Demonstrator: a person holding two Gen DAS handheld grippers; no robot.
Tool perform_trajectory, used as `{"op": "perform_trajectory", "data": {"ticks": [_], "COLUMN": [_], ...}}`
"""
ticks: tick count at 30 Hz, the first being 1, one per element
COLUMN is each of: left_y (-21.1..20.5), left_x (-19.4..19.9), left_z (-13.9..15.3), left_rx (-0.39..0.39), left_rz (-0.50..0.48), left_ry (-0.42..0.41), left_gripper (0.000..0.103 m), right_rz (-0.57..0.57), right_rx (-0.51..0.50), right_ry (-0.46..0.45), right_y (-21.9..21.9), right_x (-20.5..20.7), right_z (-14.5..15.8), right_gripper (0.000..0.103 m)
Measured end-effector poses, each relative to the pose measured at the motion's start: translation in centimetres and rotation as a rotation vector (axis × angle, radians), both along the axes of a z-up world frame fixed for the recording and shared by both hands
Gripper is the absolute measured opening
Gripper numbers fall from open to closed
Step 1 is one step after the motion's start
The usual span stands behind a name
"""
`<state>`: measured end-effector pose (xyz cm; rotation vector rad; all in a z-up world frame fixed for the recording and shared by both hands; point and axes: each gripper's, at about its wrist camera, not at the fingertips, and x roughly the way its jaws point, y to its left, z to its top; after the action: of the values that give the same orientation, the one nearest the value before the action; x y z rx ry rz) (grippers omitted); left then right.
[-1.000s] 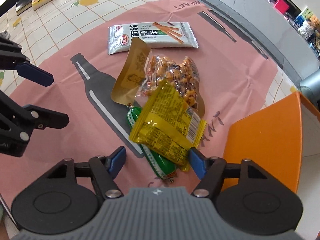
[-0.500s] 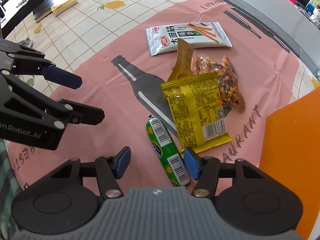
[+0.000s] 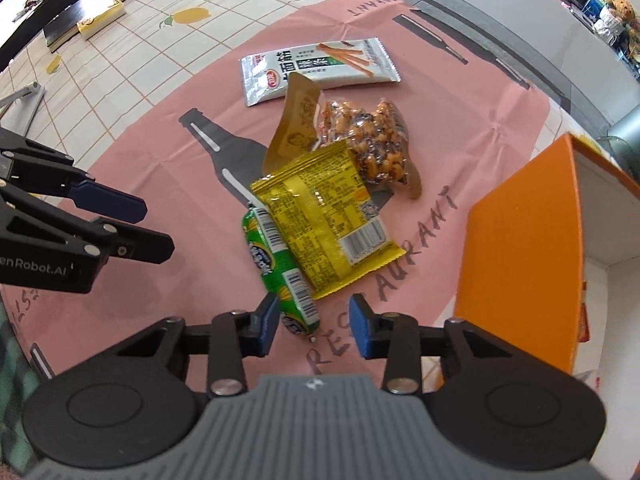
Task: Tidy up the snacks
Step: 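Grasp the green sausage with left tool while right tool grasps yellow snack bag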
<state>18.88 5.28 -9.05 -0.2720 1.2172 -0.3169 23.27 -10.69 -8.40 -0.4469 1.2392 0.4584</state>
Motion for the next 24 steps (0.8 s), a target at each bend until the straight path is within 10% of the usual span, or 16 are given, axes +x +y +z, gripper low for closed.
{"op": "perform_trajectory", "data": {"ticks": [6,24], "left_y": [-0.8,-3.1], "left_x": [0.6,0.9], "left_z": [-0.4,-2.1], "left_rx": [-0.047,-0.087], "left_rz": [0.071,0.111], "left_ry": [0.017,0.092], "left_gripper": [0.049,0.047], "right_rz": [0.035,0.019], "right_rx": [-0.087,0.088], "right_ry": [-0.048,0.077], "right_y": [-0.6,1.3], "right_x": [1.1,-0.5], "right_z": [-1.2,-2.4], "right_gripper": [0.015,0.02]}}
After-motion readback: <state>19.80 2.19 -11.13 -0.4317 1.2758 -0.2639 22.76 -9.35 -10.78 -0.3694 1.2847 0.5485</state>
